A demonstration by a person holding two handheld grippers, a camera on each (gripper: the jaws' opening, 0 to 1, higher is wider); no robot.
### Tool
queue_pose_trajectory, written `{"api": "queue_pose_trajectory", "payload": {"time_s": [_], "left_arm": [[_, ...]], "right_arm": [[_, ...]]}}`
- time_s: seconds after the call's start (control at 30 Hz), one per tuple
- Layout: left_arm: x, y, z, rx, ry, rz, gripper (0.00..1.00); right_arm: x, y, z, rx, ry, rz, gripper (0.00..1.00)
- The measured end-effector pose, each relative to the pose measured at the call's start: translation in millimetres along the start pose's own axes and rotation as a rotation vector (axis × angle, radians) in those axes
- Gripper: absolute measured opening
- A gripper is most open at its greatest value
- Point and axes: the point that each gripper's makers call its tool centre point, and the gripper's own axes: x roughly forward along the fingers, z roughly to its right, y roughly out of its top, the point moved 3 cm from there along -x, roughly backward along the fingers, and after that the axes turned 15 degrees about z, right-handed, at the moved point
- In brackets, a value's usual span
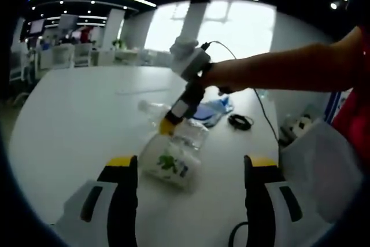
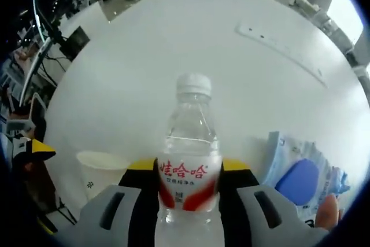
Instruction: Arrange the tabletop items into an orderly group along one side of the table until the central work area is clear of visible clutter.
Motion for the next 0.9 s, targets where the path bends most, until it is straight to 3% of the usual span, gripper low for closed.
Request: {"api": "queue_pose_trajectory", "payload": {"time_s": [0.9], "left_arm": [[-2.3,8.6,2.2,0.019,-0.006,0.013,0.72]], "right_arm": [[-17.3,29.5,-2.6,-0.005,-0.005,0.110,0.39]]}}
